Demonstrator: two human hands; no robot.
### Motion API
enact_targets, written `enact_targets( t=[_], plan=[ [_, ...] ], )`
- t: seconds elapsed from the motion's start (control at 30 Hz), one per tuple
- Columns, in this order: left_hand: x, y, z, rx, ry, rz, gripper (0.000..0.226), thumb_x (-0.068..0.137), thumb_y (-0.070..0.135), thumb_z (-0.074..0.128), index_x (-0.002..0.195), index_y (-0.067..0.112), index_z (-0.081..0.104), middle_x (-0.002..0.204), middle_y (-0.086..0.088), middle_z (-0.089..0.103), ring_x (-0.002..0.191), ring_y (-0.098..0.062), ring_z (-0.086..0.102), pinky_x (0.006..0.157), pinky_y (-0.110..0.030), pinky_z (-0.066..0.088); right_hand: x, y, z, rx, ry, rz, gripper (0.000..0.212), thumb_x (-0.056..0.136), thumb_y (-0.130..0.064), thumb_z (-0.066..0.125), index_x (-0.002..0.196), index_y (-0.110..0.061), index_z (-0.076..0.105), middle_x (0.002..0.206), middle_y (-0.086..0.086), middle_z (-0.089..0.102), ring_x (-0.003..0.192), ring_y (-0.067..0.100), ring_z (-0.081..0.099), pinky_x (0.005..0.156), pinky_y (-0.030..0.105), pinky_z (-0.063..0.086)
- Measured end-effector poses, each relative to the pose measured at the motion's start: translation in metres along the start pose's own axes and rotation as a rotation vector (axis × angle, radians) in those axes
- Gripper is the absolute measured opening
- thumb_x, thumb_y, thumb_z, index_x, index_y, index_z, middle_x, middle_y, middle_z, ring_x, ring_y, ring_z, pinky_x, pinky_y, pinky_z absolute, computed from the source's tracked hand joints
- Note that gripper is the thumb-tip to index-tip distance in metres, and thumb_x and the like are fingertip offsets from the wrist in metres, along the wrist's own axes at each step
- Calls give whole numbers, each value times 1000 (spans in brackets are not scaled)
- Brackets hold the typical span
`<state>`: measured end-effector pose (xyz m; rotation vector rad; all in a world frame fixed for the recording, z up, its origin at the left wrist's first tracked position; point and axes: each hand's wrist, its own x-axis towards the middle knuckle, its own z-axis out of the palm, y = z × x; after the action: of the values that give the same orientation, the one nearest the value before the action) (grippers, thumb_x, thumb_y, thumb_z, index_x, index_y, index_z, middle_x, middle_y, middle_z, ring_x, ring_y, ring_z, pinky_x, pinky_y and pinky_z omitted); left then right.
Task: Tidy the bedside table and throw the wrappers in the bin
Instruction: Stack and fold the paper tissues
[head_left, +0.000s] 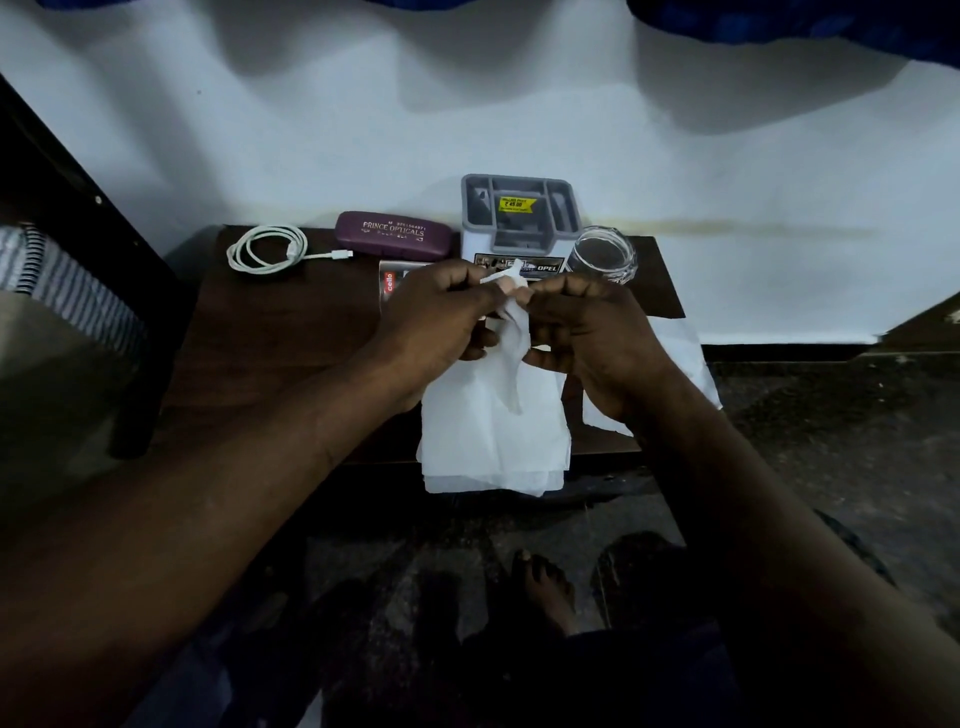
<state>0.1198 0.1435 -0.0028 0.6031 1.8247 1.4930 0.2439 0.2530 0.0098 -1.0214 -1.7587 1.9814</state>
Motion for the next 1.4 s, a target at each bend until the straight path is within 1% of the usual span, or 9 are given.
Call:
enact_targets(
  t=[0.2, 0.43, 0.57, 0.7, 0.8, 0.9, 1.0, 1.17, 1.4],
  plan=[
    [1, 2, -4, 24, 29, -13, 17, 98, 20, 68, 107, 7, 74, 93, -16, 77, 69, -19, 71, 58, -24, 55, 0, 0, -3, -9, 18, 43, 4, 95, -14, 68, 98, -12, 67, 96, 15, 75, 87, 31, 72, 91, 49, 60],
    [4, 5, -23, 8, -46, -246, 6, 94, 18, 69, 97, 13, 69, 76, -7, 70, 50, -13, 63, 49, -21, 47, 2, -2, -20, 102, 54, 246, 15, 95, -17, 53, 87, -15, 65, 78, 3, 73, 64, 20, 67, 56, 24, 56],
    [3, -3, -31, 195, -130, -439, 6, 95, 18, 68, 94, 13, 67, 69, -4, 70, 45, -10, 66, 44, -19, 47, 1, 9, -24, -78, -16, 371, 15, 96, -17, 57, 104, -14, 69, 88, 6, 72, 64, 20, 67, 55, 24, 56],
    [9, -22, -31, 377, -97, -353, 8, 95, 15, 68, 95, 7, 66, 83, -19, 70, 47, -14, 66, 41, -21, 48, 3, 18, -19, -316, 0, 400, 5, 97, -10, 62, 96, -8, 66, 83, 13, 70, 49, 19, 69, 58, 29, 60],
    [13, -32, -31, 570, -88, -264, 16, 93, 22, 71, 90, 6, 69, 89, -19, 75, 60, -22, 70, 51, -27, 56, 7, 25, -19, -463, 58, 377, 7, 94, -8, 70, 95, -4, 65, 79, 14, 70, 54, 23, 70, 57, 33, 62],
    [9, -34, -35, 1030, -39, -75, 31, 89, 43, 70, 97, 13, 74, 104, -9, 76, 97, -30, 72, 83, -35, 58, 9, 33, -25, -624, 118, 319, 7, 90, -9, 71, 90, -2, 71, 79, 13, 76, 61, 28, 76, 59, 37, 65],
    [1, -33, -36, 1204, -23, -32, 41, 89, 50, 66, 108, 13, 71, 117, -10, 71, 108, -31, 67, 79, -31, 48, 12, 39, -33, -766, 138, 267, 18, 90, -18, 66, 96, -4, 74, 89, 15, 79, 79, 31, 79, 73, 45, 67],
    [-4, -34, -25, 1021, -60, -204, 38, 81, 47, 77, 89, 12, 67, 107, -10, 72, 98, -29, 69, 73, -29, 47, 9, 44, -36, -880, 128, 188, 38, 80, -43, 81, 84, -5, 73, 74, 11, 78, 71, 30, 78, 83, 48, 63],
    [-12, -35, -6, 398, 56, -406, 38, 73, 16, 90, 104, 2, 73, 95, -9, 70, 75, -22, 65, 58, -28, 50, 9, 53, -28, -1062, 61, 150, 41, 70, -48, 86, 79, -16, 62, 83, 9, 77, 82, 32, 74, 87, 42, 60]
  ],
)
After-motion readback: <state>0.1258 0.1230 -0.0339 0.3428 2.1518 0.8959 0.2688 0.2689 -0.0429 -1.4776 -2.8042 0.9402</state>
